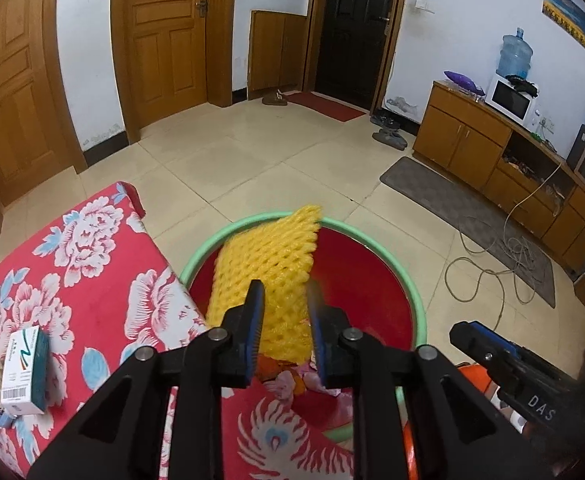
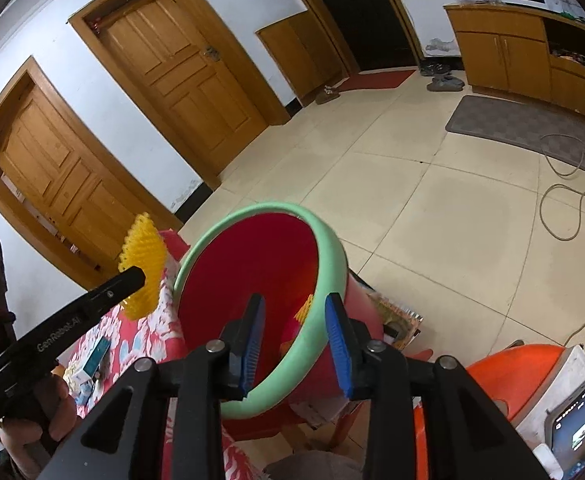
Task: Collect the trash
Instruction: 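Carry the gloves into the bucket with the right tool while the left tool drops the foam net in, then withdraw both open tools from the bucket back over the table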
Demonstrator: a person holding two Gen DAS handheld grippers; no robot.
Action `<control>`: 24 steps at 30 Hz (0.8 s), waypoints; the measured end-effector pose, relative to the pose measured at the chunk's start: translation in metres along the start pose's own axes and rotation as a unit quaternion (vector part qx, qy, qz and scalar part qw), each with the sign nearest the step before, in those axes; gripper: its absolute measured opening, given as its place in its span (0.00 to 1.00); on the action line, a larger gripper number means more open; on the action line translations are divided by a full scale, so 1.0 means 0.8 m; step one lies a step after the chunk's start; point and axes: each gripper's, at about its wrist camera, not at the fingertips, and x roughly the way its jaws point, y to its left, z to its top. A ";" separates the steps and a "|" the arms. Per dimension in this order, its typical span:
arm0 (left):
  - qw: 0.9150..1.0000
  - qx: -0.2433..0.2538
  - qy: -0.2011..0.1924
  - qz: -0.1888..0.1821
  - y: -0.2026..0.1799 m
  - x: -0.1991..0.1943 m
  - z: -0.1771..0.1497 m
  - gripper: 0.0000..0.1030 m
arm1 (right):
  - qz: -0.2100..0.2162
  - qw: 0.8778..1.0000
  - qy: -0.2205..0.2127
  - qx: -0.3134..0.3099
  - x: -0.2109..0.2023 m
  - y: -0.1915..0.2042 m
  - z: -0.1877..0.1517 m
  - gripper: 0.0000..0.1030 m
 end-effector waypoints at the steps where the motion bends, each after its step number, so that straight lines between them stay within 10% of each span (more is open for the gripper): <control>1: 1.000 -0.004 -0.001 -0.004 0.001 0.000 0.001 0.26 | 0.001 1.000 -0.001 0.001 -0.001 -0.001 0.000 0.34; 4: 1.000 -0.013 0.000 -0.005 0.004 -0.001 0.001 0.45 | 0.002 1.000 -0.001 0.001 -0.001 -0.001 -0.001 0.35; 24: 0.993 -0.101 -0.030 0.059 0.081 -0.103 -0.043 0.54 | 0.055 0.996 -0.005 -0.073 -0.052 0.074 -0.022 0.58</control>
